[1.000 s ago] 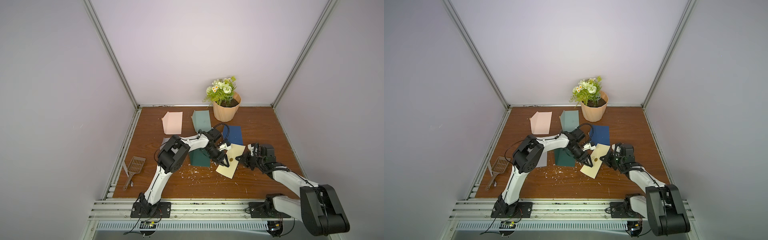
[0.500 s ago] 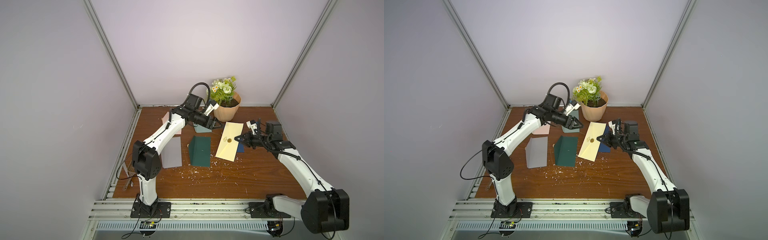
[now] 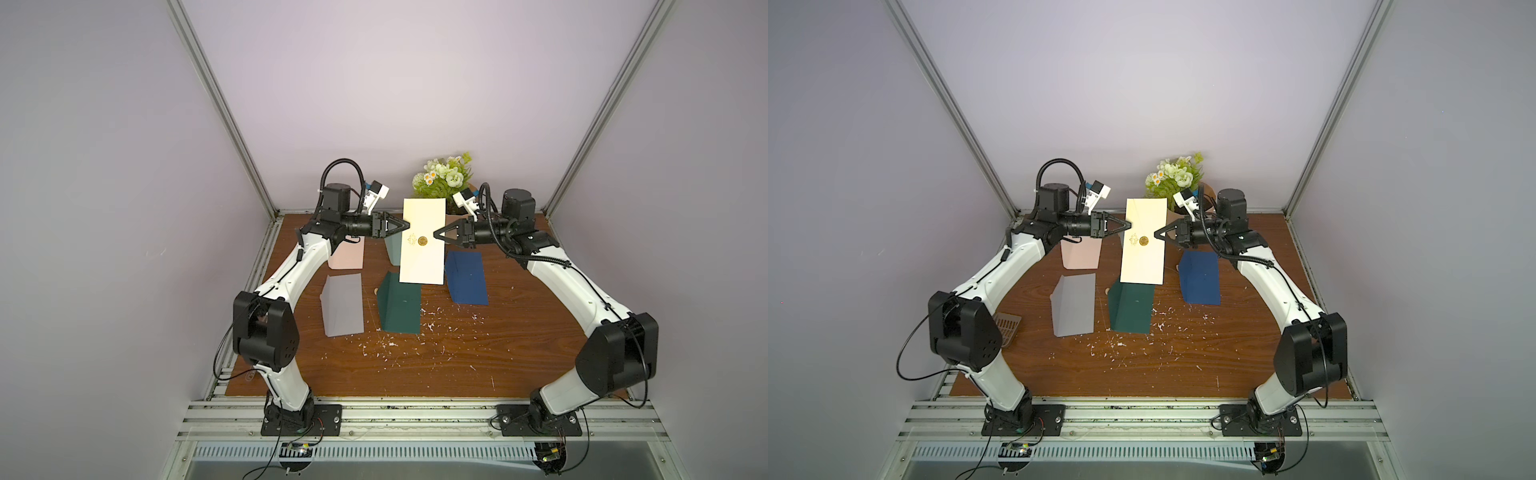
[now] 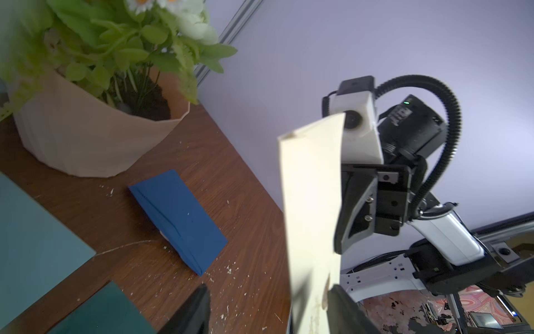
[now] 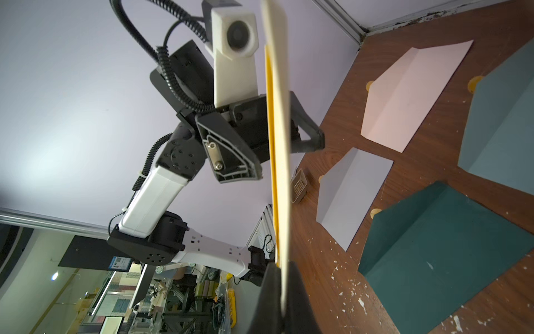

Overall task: Open the envelope
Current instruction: Pick up the envelope from the center of the board.

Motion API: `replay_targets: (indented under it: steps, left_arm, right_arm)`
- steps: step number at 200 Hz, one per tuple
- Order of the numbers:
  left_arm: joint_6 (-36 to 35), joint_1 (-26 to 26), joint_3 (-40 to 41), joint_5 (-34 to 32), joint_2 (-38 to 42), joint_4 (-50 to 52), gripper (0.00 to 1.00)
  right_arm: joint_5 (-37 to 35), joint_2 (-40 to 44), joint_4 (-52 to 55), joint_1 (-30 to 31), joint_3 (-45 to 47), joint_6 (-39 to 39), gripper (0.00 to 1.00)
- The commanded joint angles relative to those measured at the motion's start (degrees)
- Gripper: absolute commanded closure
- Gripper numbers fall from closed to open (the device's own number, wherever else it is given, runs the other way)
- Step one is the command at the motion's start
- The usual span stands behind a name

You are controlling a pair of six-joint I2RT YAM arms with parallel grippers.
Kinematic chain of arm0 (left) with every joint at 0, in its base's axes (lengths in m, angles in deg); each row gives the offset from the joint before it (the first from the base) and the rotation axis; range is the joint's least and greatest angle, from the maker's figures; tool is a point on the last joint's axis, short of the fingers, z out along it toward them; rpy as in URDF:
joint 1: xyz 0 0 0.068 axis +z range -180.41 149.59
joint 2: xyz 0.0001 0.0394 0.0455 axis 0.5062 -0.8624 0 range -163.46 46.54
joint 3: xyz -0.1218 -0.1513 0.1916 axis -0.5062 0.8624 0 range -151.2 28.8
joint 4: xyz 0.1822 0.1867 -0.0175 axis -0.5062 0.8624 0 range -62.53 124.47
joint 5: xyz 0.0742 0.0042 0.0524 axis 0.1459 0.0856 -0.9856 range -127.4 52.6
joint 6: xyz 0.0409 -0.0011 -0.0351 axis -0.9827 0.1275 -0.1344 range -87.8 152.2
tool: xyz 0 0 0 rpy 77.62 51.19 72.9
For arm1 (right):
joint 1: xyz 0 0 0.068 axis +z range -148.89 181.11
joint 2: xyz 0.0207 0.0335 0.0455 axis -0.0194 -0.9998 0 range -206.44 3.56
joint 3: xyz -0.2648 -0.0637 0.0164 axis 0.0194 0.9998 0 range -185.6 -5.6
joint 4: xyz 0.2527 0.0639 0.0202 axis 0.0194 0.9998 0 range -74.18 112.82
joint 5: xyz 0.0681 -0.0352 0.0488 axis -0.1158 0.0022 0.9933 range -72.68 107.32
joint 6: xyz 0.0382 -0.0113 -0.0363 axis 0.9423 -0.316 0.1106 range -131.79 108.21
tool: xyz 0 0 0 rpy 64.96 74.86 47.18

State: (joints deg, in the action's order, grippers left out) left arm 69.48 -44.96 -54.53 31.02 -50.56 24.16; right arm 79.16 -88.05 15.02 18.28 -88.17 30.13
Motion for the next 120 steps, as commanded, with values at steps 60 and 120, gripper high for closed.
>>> replay_targets:
  steps: [60, 120]
  left_arm:
    - [34.4, 0.8, 7.9, 5.1, 1.9, -48.7, 0.66]
    - [34.2, 1.5, 11.9, 4.0, 2.4, -48.7, 1.0]
  right_arm:
    - [5.0, -7.1, -4.9, 3.0, -11.6, 1.6, 1.0]
    - [5.4, -6.4, -6.8, 4.1, -12.6, 2.7, 0.92]
